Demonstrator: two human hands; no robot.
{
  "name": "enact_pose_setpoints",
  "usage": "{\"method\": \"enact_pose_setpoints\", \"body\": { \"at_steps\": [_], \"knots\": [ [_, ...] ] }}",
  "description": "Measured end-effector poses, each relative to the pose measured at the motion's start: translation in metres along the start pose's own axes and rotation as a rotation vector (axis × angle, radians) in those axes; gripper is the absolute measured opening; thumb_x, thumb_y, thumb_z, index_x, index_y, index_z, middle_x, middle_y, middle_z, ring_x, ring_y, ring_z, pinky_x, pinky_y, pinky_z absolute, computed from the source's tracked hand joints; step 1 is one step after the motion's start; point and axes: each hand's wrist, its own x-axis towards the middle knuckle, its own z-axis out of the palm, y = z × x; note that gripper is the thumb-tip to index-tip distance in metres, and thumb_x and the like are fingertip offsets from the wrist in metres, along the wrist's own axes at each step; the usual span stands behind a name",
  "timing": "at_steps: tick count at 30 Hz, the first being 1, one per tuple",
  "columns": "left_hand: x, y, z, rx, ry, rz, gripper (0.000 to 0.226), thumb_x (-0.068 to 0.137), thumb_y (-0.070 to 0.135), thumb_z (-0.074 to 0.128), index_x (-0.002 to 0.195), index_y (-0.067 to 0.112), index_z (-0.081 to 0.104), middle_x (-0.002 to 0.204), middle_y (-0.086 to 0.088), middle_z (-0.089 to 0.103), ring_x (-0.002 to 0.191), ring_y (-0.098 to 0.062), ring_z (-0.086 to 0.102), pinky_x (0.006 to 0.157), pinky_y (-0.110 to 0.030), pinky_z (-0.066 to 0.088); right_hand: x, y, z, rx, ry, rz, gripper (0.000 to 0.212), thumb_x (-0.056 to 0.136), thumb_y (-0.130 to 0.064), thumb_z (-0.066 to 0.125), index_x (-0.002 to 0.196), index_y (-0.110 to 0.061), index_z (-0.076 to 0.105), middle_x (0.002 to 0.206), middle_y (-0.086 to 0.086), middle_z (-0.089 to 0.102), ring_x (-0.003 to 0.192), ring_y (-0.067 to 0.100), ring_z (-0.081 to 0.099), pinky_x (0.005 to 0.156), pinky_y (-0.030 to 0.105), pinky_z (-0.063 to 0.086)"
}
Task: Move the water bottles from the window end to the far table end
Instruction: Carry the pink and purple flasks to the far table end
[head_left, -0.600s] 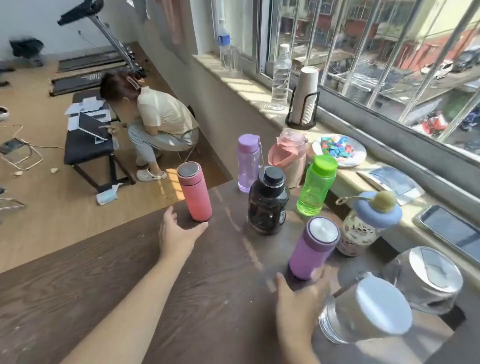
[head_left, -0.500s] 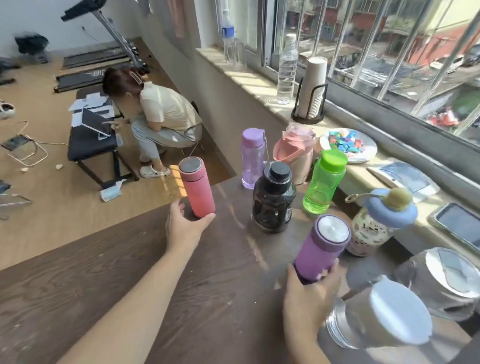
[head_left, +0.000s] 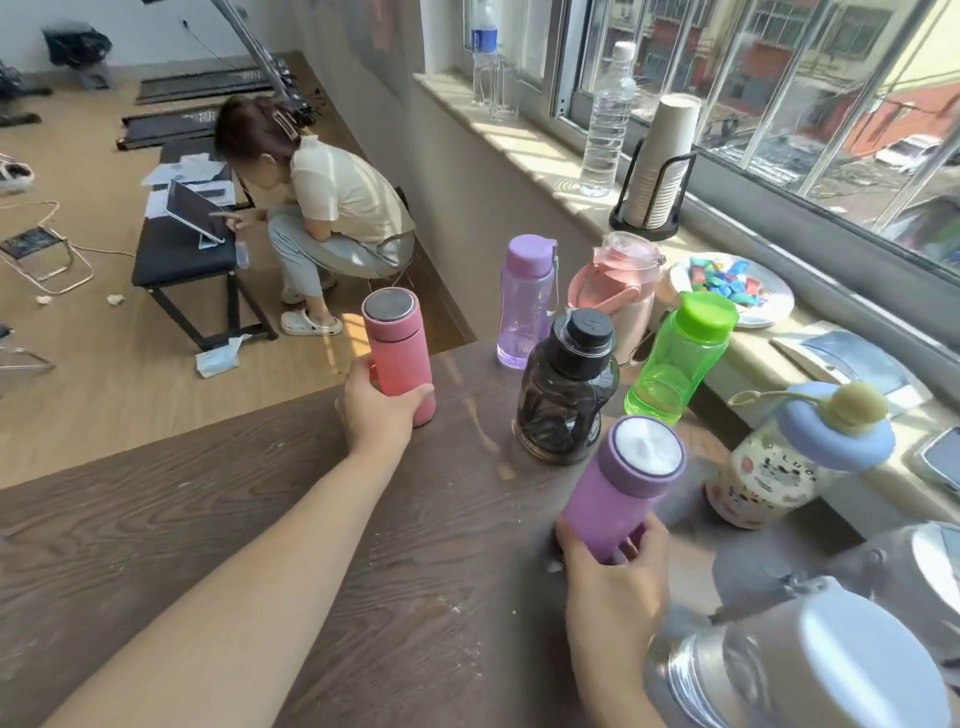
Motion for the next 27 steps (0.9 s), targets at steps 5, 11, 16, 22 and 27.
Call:
{"method": "enact_pose_setpoints", "body": {
  "at_steps": [5,11,16,22,27],
  "knots": [
    [-0.018,-0.016,-0.051,-0.042,0.016,-0.005,0.058,0.073,0.023,0.094,0.124,0.015,0.068,0.111,-0.001,0.074,0.104,-0.023,0.068,0.087,-0.032,0.047,-0.036,-0.015,0.031,-0.060,-0.179,-0.051,0.053,0.072,-0.012,0.089,0.112,-0.035,0.062,0.093,-0.023,0.069,0.077,-0.030,0.057,0.067,0.001,0.043],
    [-0.037,-0.043,-0.169,-0.093,0.116,-0.017,0.056,0.068,0.018,0.096,0.118,0.019,0.071,0.106,0.003,0.081,0.095,-0.016,0.077,0.080,-0.033,0.061,-0.089,-0.025,0.089,-0.125,-0.462,-0.095,0.049,0.074,-0.013,0.087,0.116,-0.025,0.063,0.105,-0.012,0.073,0.099,-0.010,0.064,0.073,0.015,0.046],
    [-0.055,-0.069,-0.289,-0.088,0.236,-0.040,0.054,0.066,0.009,0.096,0.113,0.021,0.072,0.098,0.011,0.081,0.094,-0.013,0.078,0.077,-0.031,0.061,-0.155,-0.043,0.154,-0.169,-0.702,-0.156,0.047,0.075,-0.012,0.085,0.115,-0.020,0.062,0.101,-0.011,0.073,0.099,-0.004,0.066,0.070,0.019,0.049],
    [-0.078,-0.142,-0.434,-0.039,0.457,-0.103,0.047,0.059,0.018,0.097,0.097,0.034,0.074,0.090,0.024,0.082,0.086,-0.003,0.079,0.084,-0.039,0.065,-0.272,-0.053,0.259,-0.209,-0.986,-0.259,0.046,0.072,-0.015,0.087,0.108,-0.022,0.060,0.096,-0.009,0.072,0.091,0.005,0.068,0.066,0.023,0.049],
    [-0.088,-0.203,-0.524,-0.053,0.537,-0.154,0.053,0.062,0.015,0.093,0.102,0.043,0.073,0.093,0.030,0.081,0.088,0.006,0.077,0.083,-0.031,0.062,-0.369,-0.043,0.348,-0.256,-1.209,-0.344,0.046,0.072,-0.013,0.088,0.105,-0.022,0.058,0.092,-0.011,0.069,0.073,-0.009,0.062,0.056,0.007,0.047]
  ]
}}
